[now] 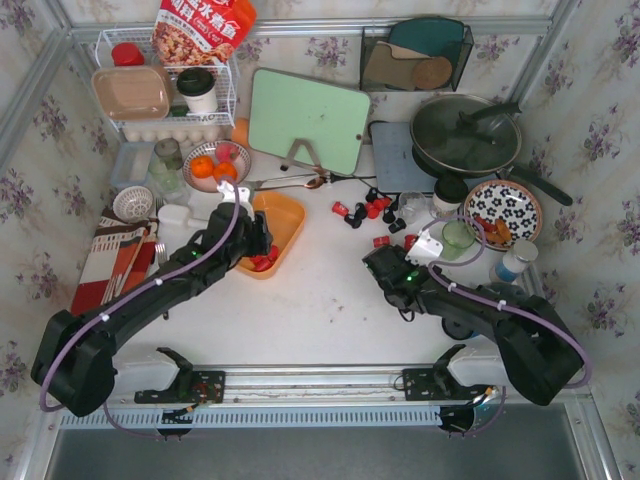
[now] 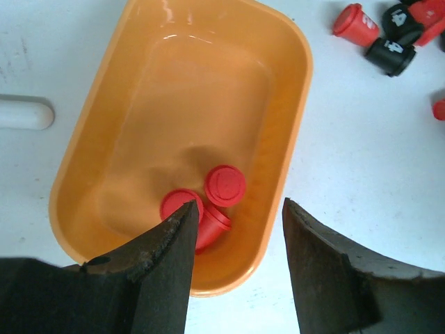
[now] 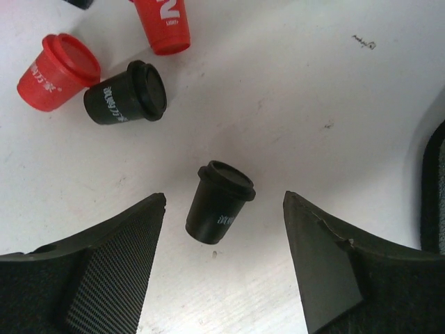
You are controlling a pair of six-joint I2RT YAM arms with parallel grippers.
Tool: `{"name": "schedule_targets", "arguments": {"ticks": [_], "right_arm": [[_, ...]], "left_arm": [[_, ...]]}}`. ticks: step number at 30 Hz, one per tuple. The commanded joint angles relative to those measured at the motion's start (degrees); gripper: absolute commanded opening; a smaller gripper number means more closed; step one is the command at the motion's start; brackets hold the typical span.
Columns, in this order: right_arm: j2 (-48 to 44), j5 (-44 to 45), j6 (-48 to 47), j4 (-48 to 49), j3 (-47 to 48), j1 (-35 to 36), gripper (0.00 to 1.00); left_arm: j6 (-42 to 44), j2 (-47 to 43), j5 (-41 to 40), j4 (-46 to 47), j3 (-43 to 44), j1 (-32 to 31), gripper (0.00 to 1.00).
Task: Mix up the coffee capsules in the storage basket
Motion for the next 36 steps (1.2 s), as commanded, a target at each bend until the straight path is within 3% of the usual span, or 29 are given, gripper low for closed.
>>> {"name": "schedule_targets", "arguments": {"ticks": [1,14,18,30,31,33,36], "right_arm": [[1.44,4.44,1.29,-0.07,1.04,-0.42,0.75],[7.77,1.32,2.99,-0.99,3.77,-1.24,0.62],[8.83,-0.44,3.97,-1.12,4.21,-1.23,0.48],[11.65,-1.82,5.3,-3.97,6.48,-1.3,0.48],[11.79,-1.86,5.12,-4.19,6.66,-1.26,0.46],[11.68,-2.13,4.61,-4.59,7.02,-1.23,0.31],[11.16,-2.18,4.1,-6.6,8.45,-1.23,0.25]], "left_arm": [[-0.48,-1.57,1.65,1.4,-0.6,-1.17,0.55],[-0.13,-3.6,2.72,1.34,-3.08,-1.85,0.58],[-0.14,-3.38,2.95,1.56,-3.35,-1.86,0.58],[0.23,-2.19,3.12,2.82,-4.64,-1.94,0.59],[0.95,-2.28,2.84,2.87,-4.67,-1.94,0.59],[2.96,-2.99,1.26,2.62,-4.62,-1.95,0.59],[4.45,-5.69,-3.21,2.38,-5.72,-1.94,0.59]]}}
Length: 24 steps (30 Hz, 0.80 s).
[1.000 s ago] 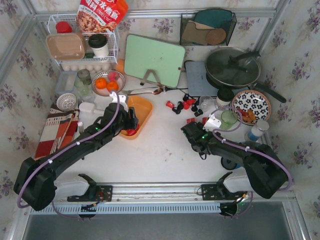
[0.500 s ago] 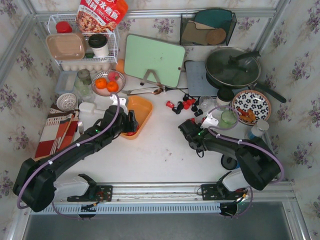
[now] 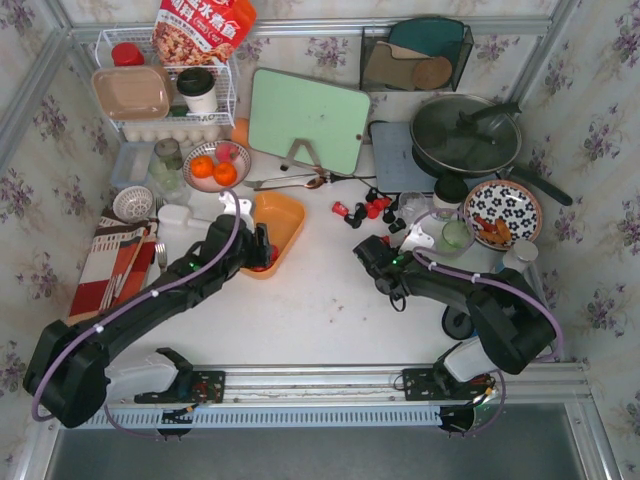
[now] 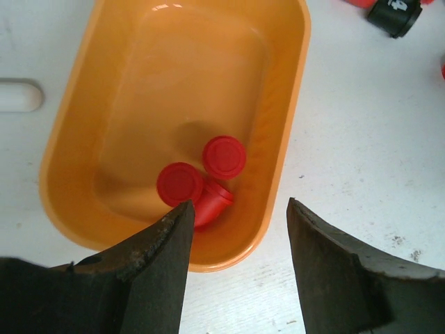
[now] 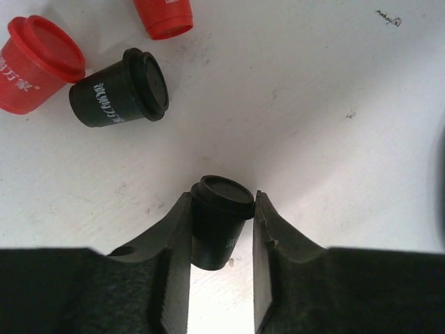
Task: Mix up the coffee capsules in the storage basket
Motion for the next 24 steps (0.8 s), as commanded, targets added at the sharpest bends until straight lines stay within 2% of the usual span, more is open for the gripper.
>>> {"name": "schedule_targets", "arguments": {"ticks": [1,8,13,19,24], "right_arm": [[-0.77,-0.64,-0.15,-3.45,2.14,0.05,0.25],[-3.56,-1.76,-3.47,-4.53,7.96,0.19,0.23],[-2.77,-3.53,-10.72,1.44,14.28,2.41,0.24],[5.92,-0.28,-24.49,12.01,29.11,11.74,0.26],[15.25,-5.41,-38.27,22.57,37.31,17.96,0.3]], "left_arm": [[3.5,-3.51,-6.07,2.11,-1.69,0.0,0.59],[3.78,-9.35,-7.98,2.5,-4.42,0.0,0.59],[3.19,-11.03,-8.16,2.82,-5.35,0.0,0.59],[2.75,-12.18,-9.04,3.51,-6.37,-0.05,0.59],[2.67,-11.91,-9.62,3.11,-6.3,0.0,0.59]]}}
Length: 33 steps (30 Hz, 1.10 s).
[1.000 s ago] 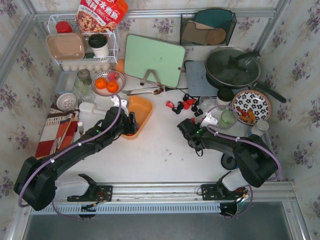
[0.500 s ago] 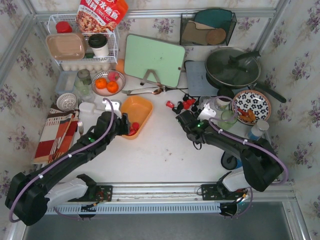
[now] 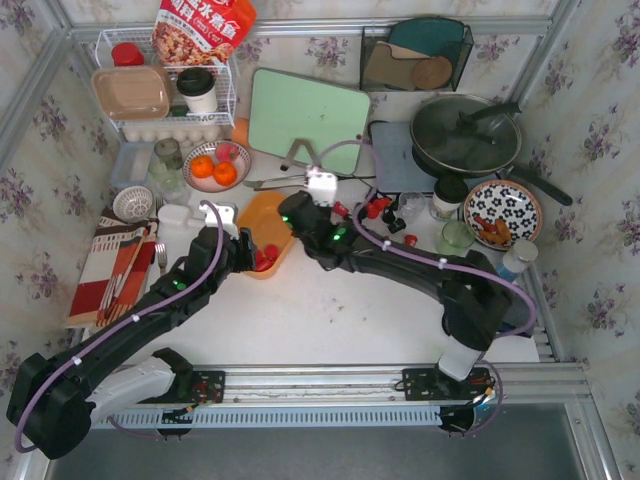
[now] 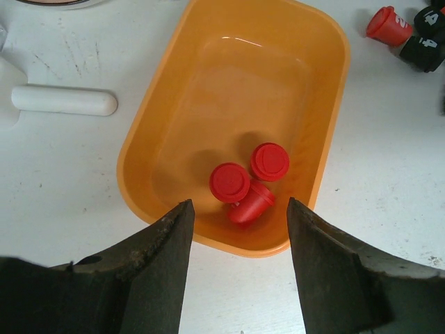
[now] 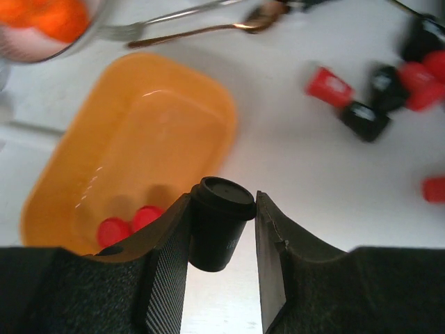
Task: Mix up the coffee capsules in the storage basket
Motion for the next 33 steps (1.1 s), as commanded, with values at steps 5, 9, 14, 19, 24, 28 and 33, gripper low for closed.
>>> {"name": "schedule_targets", "arguments": {"ticks": [5,9,14,19,24,28,33], "right_arm": [[10.17,-8.79,-15.25,15.25,6.58,5.5,0.33],[12.02,-12.52,-13.09,19.08,4.54,5.54,0.34],[14.1,-16.35,-14.96,22.98,3.14,5.52,0.42],[15.62,-16.11,-15.38,23.26,3.19,5.53,0.54],[15.35,-16.57,-15.73,23.02,3.06,5.51,0.63],[14.26,-15.75,-15.65,22.1,2.48,5.45,0.65],[10.05,-10.81,-15.34,21.97,-1.44,5.29,0.65]], "left_arm": [[-0.47,0.03,-1.24,1.78,-0.02,0.0,0.59],[-0.68,-0.12,-1.13,1.74,-0.07,0.0,0.59],[-0.94,-0.41,-1.13,2.0,-0.29,0.0,0.59],[-0.96,-0.71,-1.3,1.83,-0.35,0.0,0.59],[-1.06,-1.03,-1.57,2.05,-0.62,0.0,0.59],[-0.96,-0.94,-1.64,1.93,-0.55,0.0,0.59],[-1.07,-1.19,-1.82,1.75,-0.55,0.0,0.59]]}}
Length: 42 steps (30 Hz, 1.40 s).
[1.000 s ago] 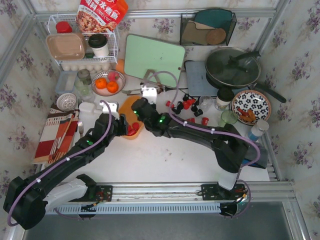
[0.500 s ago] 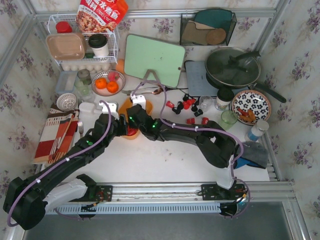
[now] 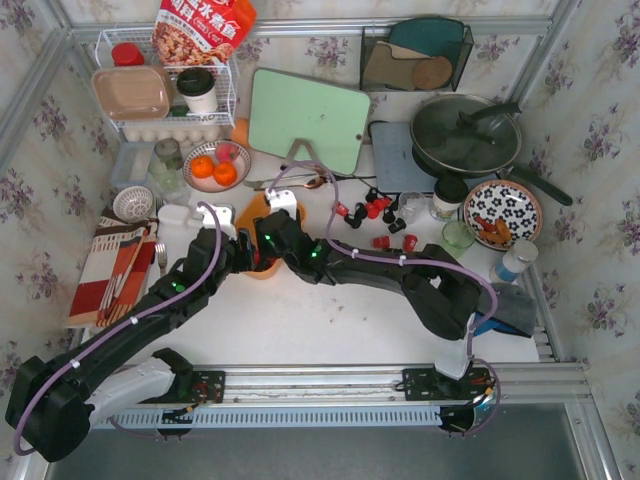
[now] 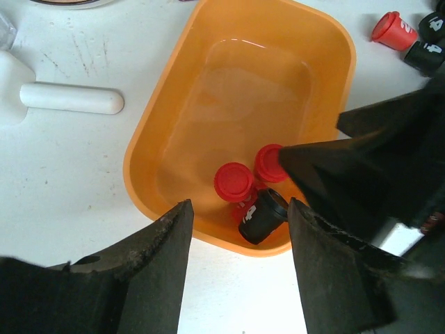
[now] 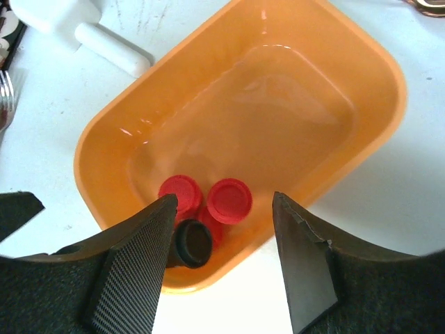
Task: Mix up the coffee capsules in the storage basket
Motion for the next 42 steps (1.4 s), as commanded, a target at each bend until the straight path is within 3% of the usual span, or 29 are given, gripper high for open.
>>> {"name": "schedule_targets", "arguments": {"ticks": [1,10,22,33,42], "right_arm": [[-4.01,5.73,0.13,1.06,-3.42,-0.24,0.64],[-14.15,14.4,8.05,-5.99,-14.62,-6.05,0.63],[-21.53,15.94,14.78,-16.57,-23.94,-15.37,0.64],[-23.99,15.47,13.26,-20.55,-28.63,-22.47,0.7],[-24.04,8.33,6.69,-14.43,-31.94,-28.24,0.7]], "left_arm": [[-0.56,-0.38,-0.5,1.76,0.06,0.0,0.59],[-0.79,-0.48,-0.26,1.65,0.06,0.0,0.59],[-0.81,0.44,-0.25,1.92,0.15,0.0,0.59],[-0.76,1.19,-0.06,1.92,0.34,0.0,0.59],[-0.8,1.75,0.14,1.93,0.51,0.0,0.59]]}}
